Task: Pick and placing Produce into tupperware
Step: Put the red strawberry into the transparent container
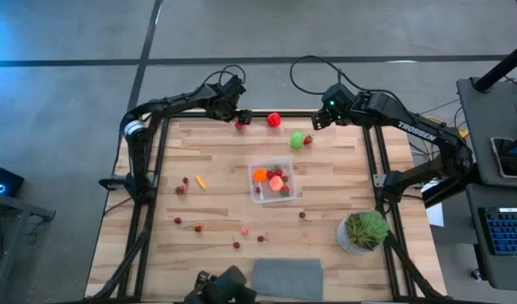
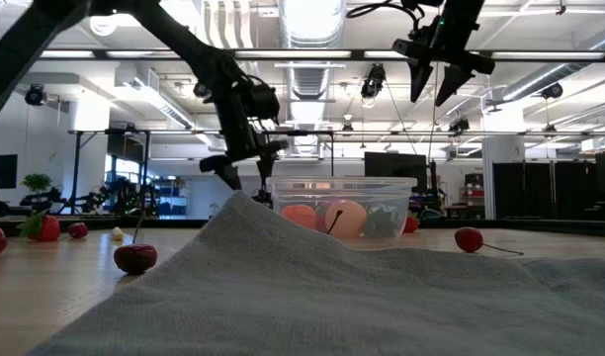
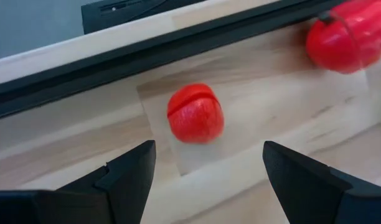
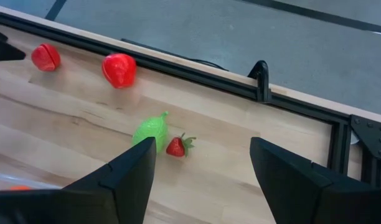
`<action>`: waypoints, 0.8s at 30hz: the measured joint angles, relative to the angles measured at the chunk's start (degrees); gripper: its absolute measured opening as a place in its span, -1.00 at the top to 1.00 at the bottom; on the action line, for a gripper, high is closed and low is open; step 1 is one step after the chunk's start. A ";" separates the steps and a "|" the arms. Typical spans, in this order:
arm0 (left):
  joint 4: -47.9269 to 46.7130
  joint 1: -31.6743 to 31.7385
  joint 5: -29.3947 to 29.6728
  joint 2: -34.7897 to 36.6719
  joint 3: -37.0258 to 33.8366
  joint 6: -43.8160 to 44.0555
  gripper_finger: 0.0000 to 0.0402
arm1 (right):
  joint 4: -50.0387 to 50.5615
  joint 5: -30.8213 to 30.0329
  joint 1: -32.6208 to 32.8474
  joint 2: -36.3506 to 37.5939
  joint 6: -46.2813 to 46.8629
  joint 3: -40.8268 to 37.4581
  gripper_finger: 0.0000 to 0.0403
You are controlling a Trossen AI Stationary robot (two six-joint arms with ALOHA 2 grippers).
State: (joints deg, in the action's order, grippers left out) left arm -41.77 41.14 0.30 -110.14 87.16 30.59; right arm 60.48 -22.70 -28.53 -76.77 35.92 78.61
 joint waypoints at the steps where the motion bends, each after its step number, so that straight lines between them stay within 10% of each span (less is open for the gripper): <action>1: 0.01 0.11 -0.17 -0.80 0.46 -0.01 -0.40 | 0.02 -0.01 0.00 0.00 -0.20 0.00 -0.26; 24: 1.90 1.25 -0.03 -7.59 2.77 -2.43 -0.40 | 0.23 -1.04 0.00 0.00 0.05 -0.02 -0.23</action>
State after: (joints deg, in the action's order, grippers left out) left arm -39.87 42.39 0.27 -117.73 89.93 28.16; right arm 60.71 -23.74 -28.53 -76.77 35.97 78.59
